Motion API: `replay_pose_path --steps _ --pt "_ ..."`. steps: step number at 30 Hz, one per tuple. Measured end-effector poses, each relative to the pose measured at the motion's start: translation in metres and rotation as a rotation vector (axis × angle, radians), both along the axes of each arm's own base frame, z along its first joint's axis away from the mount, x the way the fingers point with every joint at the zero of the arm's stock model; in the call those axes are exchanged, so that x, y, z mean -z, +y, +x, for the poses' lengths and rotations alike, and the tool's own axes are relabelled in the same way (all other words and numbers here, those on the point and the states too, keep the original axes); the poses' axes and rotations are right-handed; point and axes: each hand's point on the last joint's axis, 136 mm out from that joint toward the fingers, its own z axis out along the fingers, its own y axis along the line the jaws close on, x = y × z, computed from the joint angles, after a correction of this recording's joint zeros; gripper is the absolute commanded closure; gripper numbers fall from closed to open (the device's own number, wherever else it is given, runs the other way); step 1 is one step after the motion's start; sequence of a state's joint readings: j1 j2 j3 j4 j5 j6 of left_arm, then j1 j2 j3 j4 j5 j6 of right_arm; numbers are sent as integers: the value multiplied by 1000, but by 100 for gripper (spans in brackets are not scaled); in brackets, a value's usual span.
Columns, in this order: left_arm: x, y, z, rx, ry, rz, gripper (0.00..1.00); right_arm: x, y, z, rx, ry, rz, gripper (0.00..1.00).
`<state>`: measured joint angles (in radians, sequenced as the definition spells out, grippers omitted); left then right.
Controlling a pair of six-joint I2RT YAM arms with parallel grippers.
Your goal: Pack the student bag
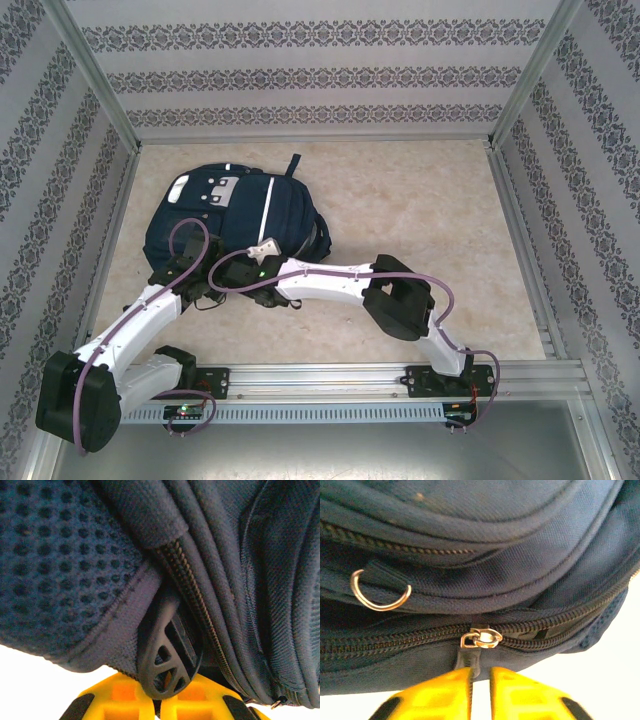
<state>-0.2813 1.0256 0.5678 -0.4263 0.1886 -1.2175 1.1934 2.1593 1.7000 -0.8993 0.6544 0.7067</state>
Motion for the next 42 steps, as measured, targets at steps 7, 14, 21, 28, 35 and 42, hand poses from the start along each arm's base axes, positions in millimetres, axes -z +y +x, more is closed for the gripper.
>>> replay_pose_path --steps 7,14,21,28,35,42 --pt "-1 0 0 0 -1 0 100 -1 -2 -2 17 1 2 68" --pt "-2 0 1 0 -5 -1 100 -7 3 -13 17 4 31 69" --pt "-2 0 1 0 -5 -1 100 -13 12 -17 19 11 70 73" --pt "-3 -1 2 0 -5 -2 100 -10 14 -14 29 27 93 77" --pt "-3 -1 2 2 -5 -4 100 -7 14 -8 43 36 119 77" --pt "-3 -1 1 2 -5 -4 100 -2 9 -5 55 40 115 77"
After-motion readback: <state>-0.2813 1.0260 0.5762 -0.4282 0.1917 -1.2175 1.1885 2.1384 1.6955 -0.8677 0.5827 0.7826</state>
